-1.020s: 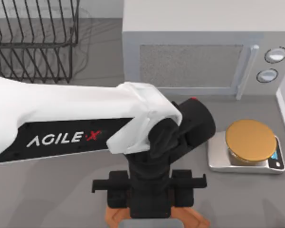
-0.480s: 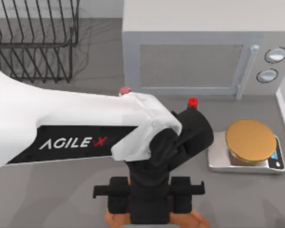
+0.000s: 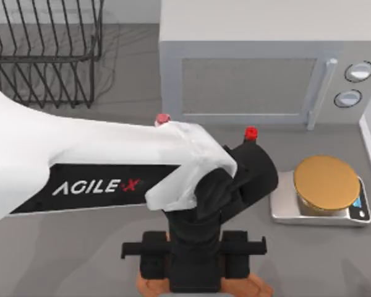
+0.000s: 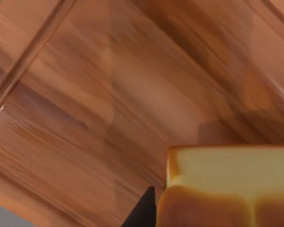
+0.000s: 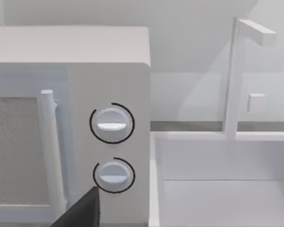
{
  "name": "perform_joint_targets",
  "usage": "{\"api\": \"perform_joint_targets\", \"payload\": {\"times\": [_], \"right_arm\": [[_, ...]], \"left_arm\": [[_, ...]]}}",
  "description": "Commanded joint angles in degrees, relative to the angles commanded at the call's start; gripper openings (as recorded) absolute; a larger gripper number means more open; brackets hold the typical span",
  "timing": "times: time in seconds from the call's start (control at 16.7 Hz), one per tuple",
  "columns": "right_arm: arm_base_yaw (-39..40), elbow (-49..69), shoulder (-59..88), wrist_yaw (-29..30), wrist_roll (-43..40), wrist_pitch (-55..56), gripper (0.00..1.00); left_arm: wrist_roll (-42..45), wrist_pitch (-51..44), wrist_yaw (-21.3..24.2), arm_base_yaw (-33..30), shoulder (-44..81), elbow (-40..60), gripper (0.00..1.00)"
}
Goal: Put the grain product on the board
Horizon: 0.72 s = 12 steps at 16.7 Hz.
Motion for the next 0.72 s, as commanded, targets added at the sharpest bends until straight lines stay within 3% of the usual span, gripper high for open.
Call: {"api": "perform_joint_targets", "payload": {"times": [0.36,0.72], "right_arm": [[0.0,0.0,0.0,0.0,0.0,0.0,1.0],[0.0,0.0,0.0,0.0,0.0,0.0,1.0]], "left_arm": [[0.0,0.0,0.0,0.0,0.0,0.0,0.98],[0.0,0.0,0.0,0.0,0.0,0.0,1.0]]}}
